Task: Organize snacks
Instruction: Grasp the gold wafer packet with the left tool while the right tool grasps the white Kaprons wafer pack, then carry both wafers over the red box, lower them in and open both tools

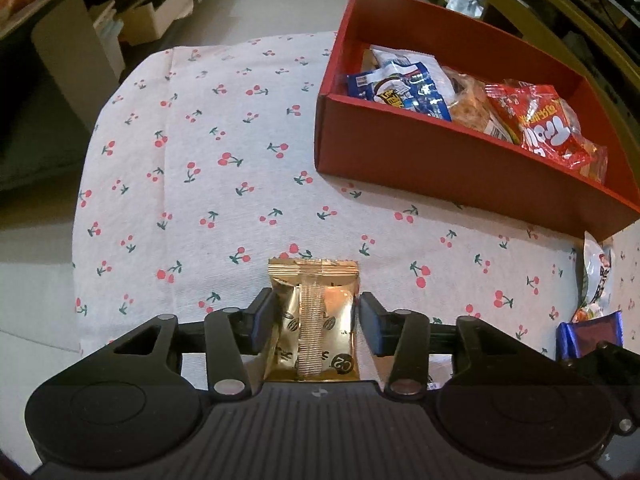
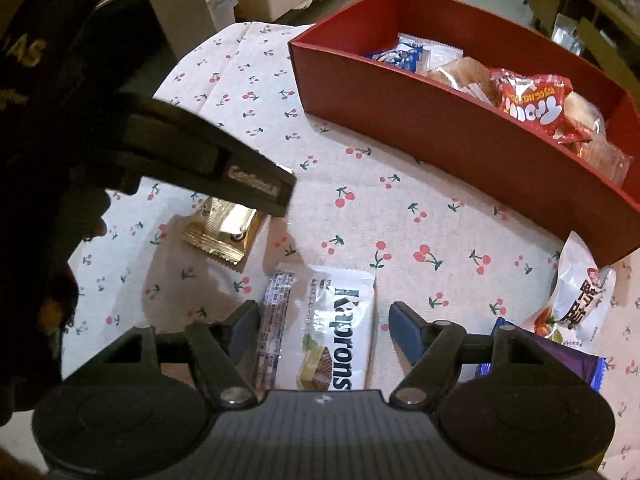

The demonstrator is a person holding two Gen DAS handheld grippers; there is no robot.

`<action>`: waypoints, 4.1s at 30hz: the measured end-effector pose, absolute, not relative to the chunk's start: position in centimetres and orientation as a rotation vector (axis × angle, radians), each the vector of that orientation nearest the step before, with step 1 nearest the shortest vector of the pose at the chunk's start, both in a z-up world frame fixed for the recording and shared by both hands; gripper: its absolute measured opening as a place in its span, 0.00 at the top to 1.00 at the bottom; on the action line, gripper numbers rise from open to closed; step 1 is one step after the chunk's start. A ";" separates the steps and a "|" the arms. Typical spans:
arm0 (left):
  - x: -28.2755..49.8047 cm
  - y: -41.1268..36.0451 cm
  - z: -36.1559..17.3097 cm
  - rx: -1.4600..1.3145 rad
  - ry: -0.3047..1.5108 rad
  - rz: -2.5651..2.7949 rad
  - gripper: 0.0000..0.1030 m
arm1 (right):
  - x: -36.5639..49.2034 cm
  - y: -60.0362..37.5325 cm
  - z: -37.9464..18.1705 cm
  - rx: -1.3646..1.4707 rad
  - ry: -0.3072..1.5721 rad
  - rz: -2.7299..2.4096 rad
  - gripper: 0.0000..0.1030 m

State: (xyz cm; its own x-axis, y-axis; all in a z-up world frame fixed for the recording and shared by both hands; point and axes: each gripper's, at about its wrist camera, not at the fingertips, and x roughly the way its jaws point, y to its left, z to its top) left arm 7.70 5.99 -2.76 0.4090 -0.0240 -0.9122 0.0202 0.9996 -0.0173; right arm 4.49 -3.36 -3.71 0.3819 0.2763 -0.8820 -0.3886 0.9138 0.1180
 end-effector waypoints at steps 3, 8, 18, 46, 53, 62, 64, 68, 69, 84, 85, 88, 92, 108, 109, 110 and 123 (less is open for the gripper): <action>7.5 5.4 -3.0 0.031 1.149 -0.047 0.29 | 4.1 -3.6 -3.7 -0.133 1.080 0.419 0.43; 7.2 5.0 -3.0 0.059 1.150 -0.044 0.35 | 3.9 -5.1 -3.3 -0.121 1.069 0.389 0.43; 5.6 4.5 -2.3 0.021 1.163 -0.087 0.55 | 1.5 -9.3 0.1 0.019 0.999 0.324 0.43; 6.9 0.2 2.0 0.025 1.128 -0.274 0.55 | 5.1 -14.0 3.6 0.152 0.916 0.215 0.43; 8.9 -0.4 2.8 -0.004 1.105 -0.276 0.56 | 6.9 -14.9 4.4 0.178 0.896 0.202 0.43; 11.0 -0.9 3.8 -0.031 1.073 -0.275 0.56 | 8.8 -15.7 5.0 0.214 0.871 0.183 0.43; 11.4 -1.0 4.0 -0.033 1.065 -0.273 0.56 | 9.3 -15.8 5.3 0.219 0.864 0.180 0.43; 12.1 -1.2 4.5 -0.026 1.045 -0.263 0.56 | 10.1 -16.0 5.6 0.226 0.853 0.174 0.43; 12.3 -1.2 4.6 -0.032 1.043 -0.262 0.56 | 10.3 -16.0 5.6 0.227 0.850 0.172 0.43; 14.7 -1.3 5.4 -0.053 1.012 -0.247 0.56 | 12.8 -16.4 6.1 0.268 0.819 0.166 0.43; 15.0 -1.3 5.4 -0.049 1.009 -0.242 0.56 | 13.0 -16.4 6.1 0.271 0.819 0.166 0.43; 15.7 -1.1 5.3 -0.048 1.005 -0.227 0.56 | 13.9 -16.3 5.8 0.277 0.822 0.163 0.43; 16.8 -0.8 5.0 -0.048 1.004 -0.209 0.56 | 15.1 -15.9 5.5 0.273 0.824 0.163 0.43; 19.6 -0.3 2.7 -0.029 1.024 -0.138 0.56 | 18.4 -15.2 3.1 0.276 0.858 0.152 0.43; 19.7 -0.3 2.5 -0.029 1.027 -0.133 0.56 | 18.6 -15.1 2.9 0.275 0.861 0.152 0.43; 19.9 -0.2 2.3 -0.030 1.032 -0.126 0.56 | 18.8 -15.0 2.7 0.273 0.864 0.152 0.43; 20.4 0.0 0.8 -0.032 1.053 -0.095 0.51 | 19.8 -14.4 1.4 0.242 0.895 0.145 0.42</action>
State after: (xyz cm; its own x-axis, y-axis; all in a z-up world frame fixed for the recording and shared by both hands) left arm 20.43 0.04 0.81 0.4914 -0.0934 -0.8659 0.0628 0.9954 -0.0717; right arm 19.78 -14.40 1.39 0.6182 0.2247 -0.7532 -0.0238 0.9632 0.2677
